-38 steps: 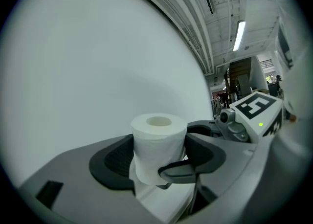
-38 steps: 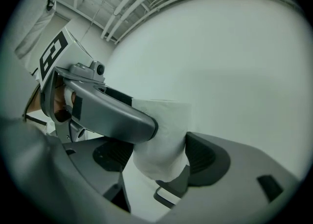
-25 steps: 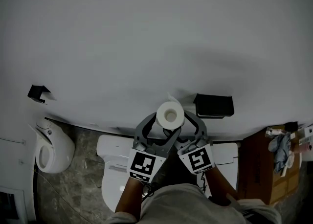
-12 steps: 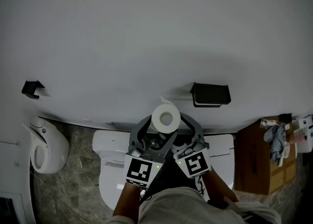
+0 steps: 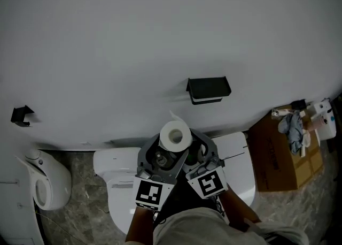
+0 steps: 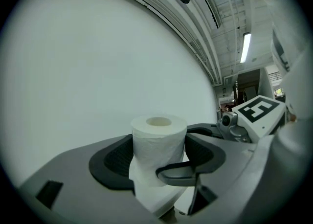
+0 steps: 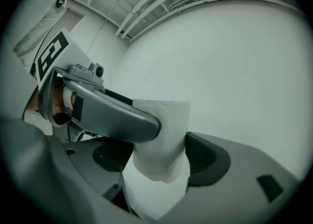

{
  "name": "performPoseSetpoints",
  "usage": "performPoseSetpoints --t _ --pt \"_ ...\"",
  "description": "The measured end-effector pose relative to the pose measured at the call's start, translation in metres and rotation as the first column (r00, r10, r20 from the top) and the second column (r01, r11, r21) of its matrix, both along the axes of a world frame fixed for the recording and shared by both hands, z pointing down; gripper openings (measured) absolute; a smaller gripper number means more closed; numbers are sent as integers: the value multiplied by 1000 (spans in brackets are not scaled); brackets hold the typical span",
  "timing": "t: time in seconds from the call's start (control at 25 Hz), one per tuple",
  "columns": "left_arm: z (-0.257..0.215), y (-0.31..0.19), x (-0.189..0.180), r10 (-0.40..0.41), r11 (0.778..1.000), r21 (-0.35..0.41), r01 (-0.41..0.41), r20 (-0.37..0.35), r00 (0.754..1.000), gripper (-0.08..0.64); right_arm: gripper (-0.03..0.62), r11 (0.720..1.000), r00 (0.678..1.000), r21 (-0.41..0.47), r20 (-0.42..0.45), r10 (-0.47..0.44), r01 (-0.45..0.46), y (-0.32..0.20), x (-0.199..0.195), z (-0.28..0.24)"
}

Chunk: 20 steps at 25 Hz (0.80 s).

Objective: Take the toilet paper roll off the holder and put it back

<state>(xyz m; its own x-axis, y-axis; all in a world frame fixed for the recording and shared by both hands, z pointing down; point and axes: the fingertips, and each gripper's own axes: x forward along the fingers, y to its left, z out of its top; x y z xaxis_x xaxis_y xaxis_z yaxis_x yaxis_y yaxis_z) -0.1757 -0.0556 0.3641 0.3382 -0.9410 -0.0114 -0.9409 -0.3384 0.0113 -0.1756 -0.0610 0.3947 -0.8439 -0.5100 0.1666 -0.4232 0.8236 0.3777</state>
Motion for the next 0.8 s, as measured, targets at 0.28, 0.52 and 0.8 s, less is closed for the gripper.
performPoseSetpoints --t 0.28,0.52,0.8 --pt "1 7 22 63 998 3 -63 10 998 336 334 998 998 3 9 65 -65 7 21 0" --pt "5 7 25 95 995 -13 -95 38 995 337 334 996 996 2 22 84 -84 6 25 -1" --pt "-17 -10 30 106 994 34 -107 18 994 337 336 994 994 26 37 106 -107 -11 29 -18"
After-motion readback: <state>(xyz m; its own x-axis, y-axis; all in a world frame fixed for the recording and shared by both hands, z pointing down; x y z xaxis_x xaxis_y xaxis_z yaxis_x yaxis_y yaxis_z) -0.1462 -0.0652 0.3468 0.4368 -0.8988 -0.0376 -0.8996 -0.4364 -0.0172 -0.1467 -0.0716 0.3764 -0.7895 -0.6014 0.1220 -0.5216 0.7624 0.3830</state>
